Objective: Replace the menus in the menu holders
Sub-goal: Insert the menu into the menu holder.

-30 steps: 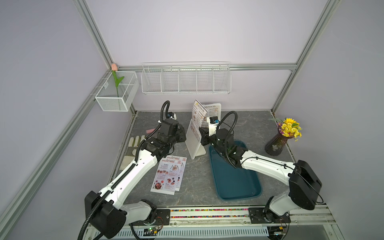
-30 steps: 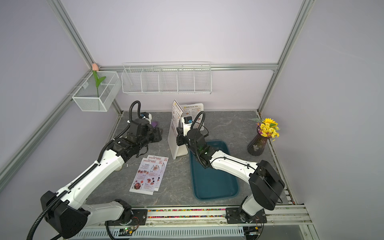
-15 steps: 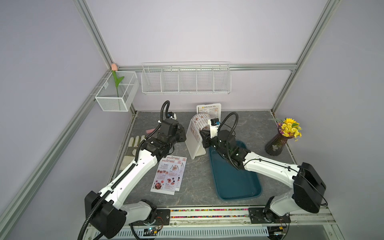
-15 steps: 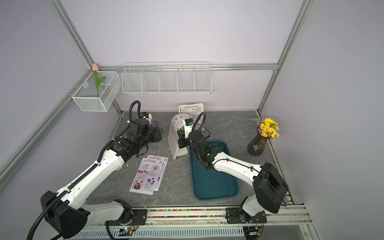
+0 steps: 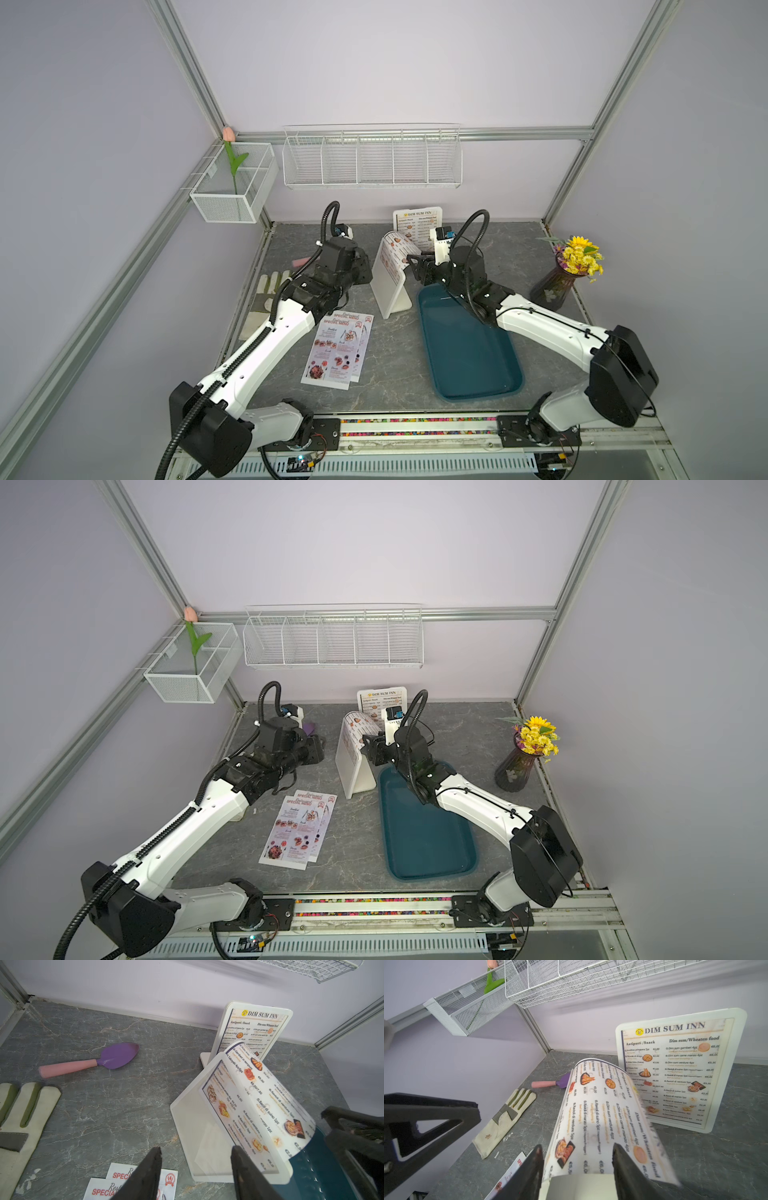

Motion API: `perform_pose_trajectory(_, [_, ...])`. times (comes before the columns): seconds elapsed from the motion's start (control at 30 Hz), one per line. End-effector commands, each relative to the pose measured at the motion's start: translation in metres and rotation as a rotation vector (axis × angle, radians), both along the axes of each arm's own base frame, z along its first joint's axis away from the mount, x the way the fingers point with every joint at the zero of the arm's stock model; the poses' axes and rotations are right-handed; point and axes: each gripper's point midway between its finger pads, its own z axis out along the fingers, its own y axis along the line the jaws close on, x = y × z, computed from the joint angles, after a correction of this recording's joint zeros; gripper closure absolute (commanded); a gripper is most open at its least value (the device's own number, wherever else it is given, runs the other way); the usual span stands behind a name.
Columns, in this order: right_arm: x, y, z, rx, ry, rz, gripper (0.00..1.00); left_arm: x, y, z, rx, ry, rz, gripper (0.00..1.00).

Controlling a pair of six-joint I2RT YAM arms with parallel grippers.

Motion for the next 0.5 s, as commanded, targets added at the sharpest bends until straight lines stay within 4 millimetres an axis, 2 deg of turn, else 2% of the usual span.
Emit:
perform_pose_trajectory(0.0, [-0.002, 0.000, 0.010, 0.035, 0.021, 0.031, 0.39, 0.004, 0.002, 0.002, 0.000, -0.005, 0.017, 0.44])
perform_pose_trajectory(0.13, [-0.001, -0.024, 0.010, 0.024, 0.064, -0.013, 0.30, 0.005, 0.001, 0.002, 0.006, -0.003, 0.013, 0.44])
perform_pose_trajectory(0.2, [0.004, -0.036, 0.005, 0.028, 0.123, -0.023, 0.27, 0.006, 0.001, 0.002, 0.009, -0.001, 0.013, 0.44])
perform_pose_trajectory(0.33, [0.016, -0.057, -0.009, 0.067, 0.272, 0.003, 0.13, 0.007, -0.001, 0.003, 0.005, -0.001, 0.010, 0.44])
perform_pose_trajectory(0.47, [0.029, -0.066, -0.021, 0.158, 0.395, 0.060, 0.13, 0.008, -0.005, 0.004, 0.005, -0.001, 0.002, 0.44])
